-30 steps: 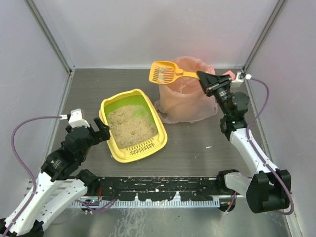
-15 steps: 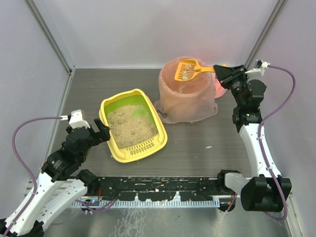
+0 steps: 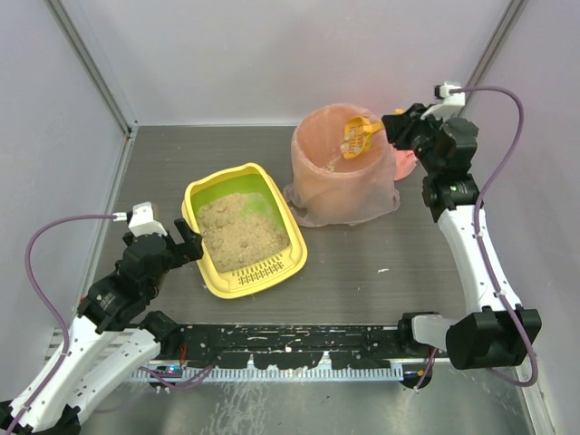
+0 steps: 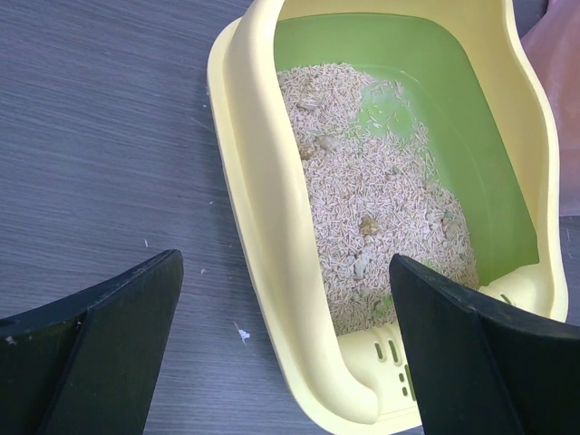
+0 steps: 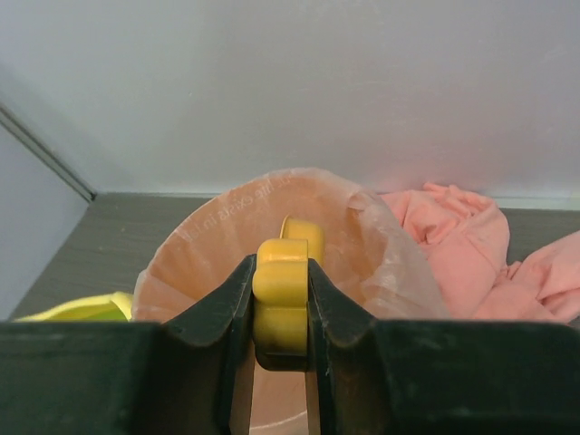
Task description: Clean the litter box
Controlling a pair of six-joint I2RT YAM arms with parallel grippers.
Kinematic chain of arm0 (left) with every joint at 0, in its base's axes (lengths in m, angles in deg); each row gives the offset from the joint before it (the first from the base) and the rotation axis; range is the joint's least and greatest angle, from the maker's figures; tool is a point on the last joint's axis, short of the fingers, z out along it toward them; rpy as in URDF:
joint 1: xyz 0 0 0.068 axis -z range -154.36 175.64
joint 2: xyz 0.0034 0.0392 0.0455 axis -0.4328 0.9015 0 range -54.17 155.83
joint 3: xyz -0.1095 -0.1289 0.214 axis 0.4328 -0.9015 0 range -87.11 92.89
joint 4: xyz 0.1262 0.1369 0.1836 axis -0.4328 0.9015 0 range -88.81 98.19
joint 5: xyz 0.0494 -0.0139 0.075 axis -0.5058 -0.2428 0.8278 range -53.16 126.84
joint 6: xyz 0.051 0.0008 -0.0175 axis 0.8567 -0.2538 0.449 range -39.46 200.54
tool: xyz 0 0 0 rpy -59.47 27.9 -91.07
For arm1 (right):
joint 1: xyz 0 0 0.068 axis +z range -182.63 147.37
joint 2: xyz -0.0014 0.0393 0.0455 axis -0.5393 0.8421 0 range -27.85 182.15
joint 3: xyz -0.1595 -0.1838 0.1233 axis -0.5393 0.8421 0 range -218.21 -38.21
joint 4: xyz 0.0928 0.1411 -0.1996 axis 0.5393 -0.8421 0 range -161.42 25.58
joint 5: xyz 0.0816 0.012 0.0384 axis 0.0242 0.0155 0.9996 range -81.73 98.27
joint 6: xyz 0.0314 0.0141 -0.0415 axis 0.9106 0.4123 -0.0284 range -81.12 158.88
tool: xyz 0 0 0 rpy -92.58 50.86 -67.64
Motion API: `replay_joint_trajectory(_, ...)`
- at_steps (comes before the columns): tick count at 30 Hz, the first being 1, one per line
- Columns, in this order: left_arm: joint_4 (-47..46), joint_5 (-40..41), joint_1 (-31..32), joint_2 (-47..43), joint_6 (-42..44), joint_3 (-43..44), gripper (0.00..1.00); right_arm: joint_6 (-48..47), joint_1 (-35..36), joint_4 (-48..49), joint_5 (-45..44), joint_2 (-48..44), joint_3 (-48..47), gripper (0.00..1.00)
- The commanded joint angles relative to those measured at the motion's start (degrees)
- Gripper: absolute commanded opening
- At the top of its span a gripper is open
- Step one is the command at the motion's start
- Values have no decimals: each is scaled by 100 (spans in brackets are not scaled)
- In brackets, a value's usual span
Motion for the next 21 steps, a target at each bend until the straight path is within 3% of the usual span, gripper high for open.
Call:
replay_joint_trajectory(1, -239, 4, -23, 18, -26, 8, 98, -1561, 708, -515, -632, 70, -735, 1)
replay_joint_trajectory(11, -317, 3, -23, 80, -2, -75, 98, -1876, 1120, -380, -1225, -250, -720, 1)
replay_joint_trajectory(21, -343, -47, -23, 823, -107, 34, 98, -978, 1182, -496, -1050, -709, -1269, 1)
